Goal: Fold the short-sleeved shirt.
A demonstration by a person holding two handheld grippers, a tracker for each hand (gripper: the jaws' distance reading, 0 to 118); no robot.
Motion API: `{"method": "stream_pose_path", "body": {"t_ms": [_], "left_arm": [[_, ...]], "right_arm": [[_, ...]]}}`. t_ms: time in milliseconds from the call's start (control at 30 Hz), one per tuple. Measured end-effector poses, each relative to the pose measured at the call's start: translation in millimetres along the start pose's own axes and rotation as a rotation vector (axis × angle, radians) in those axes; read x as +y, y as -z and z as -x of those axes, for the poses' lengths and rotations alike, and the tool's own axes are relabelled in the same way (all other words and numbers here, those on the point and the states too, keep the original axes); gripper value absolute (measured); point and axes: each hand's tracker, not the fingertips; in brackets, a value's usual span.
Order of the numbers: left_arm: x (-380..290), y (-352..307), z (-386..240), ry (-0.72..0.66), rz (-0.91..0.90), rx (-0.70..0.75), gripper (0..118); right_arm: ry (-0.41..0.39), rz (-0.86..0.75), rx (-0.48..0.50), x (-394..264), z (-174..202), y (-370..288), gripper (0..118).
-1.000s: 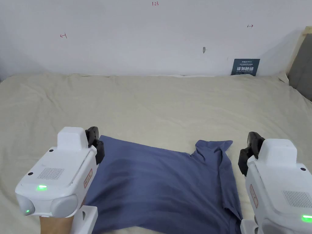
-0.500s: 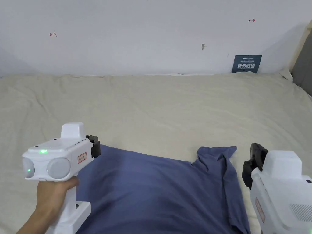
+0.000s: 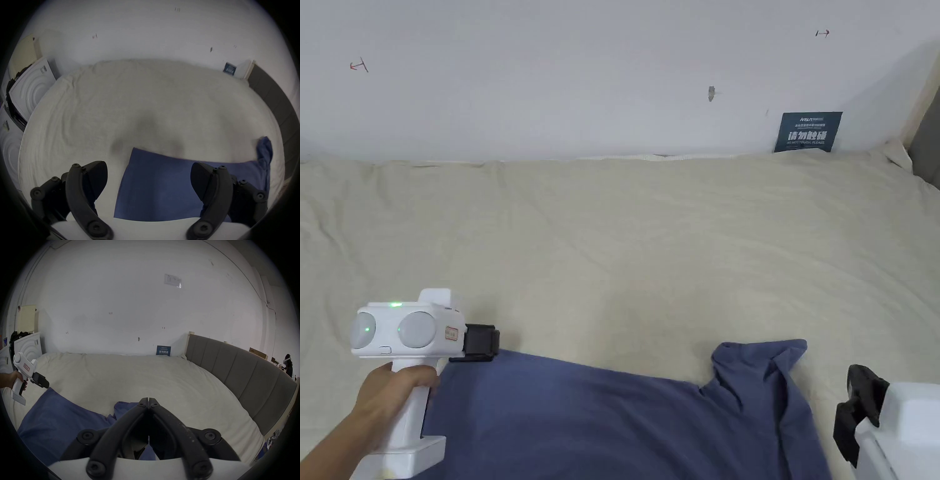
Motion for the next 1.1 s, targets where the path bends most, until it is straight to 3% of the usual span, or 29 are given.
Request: {"method": "stream_pose_path", "body": {"t_ms": [67,133,233,267,367,433,533,567,600,733,833,967,1033,1067,1100], "left_arm": [[0.8,23.8,-0.7,0.006,0.041,0.043,102],[-2.8,35.2,-1.5,0.020,0.045,0.041,84],[-10.2,36.6,-5.4,0.016,0.045,0.020,67],[-11.9,31.9,-7.2,0.008,0.007,0.014,56],[-15.7,24.8,-16.3,0.048,-0.017,-0.011,5],[-15.8,23.5,-23.0,0.075,-0.016,0.016,4],[-18.3,9.8,-25.3,0.045,-0.064,0.000,4],[-18.5,0.5,-24.9,0.028,-0.091,-0.020,4],[-18.9,-8.1,-24.4,0.012,-0.108,-0.034,4],[-21.9,-49.2,-23.0,0.011,-0.151,-0.073,4],[-19.0,-66.8,-20.7,0.007,-0.169,-0.090,4],[-23.6,-83.4,-18.8,0.003,-0.187,-0.086,4],[-24.3,-87.7,-15.4,-0.006,-0.188,-0.077,4],[-25.7,-90.6,-13.7,-0.010,-0.190,-0.073,4],[-27.4,-93.5,-12.5,-0.016,-0.193,-0.068,4]], "right_arm": [[-0.001,0.025,-0.005,-5.2,0.0,9.3,1],[-0.002,0.047,-0.010,-9.5,-0.5,17.7,1],[0.010,0.090,-0.008,-15.6,-2.5,28.8,1],[0.021,0.111,-0.003,-16.7,-3.7,32.5,1],[0.062,0.166,0.010,-17.9,-7.9,43.7,4],[0.080,0.206,0.012,-17.8,-11.2,54.1,29],[0.117,0.318,0.053,-16.5,-16.8,78.8,98],[0.127,0.342,0.054,-17.3,-16.2,88.8,114],[0.124,0.367,0.057,-18.5,-16.3,97.7,118],[0.073,0.472,0.064,-29.1,-12.4,139.1,115],[0.068,0.552,0.066,-44.5,-8.1,163.0,98],[0.040,0.650,0.102,-65.3,-5.4,181.7,68],[0.029,0.638,0.096,-67.7,-4.2,176.1,24],[0.028,0.621,0.101,-69.0,-5.6,171.6,9],[0.029,0.614,0.101,-70.0,-6.7,169.0,6]]}}
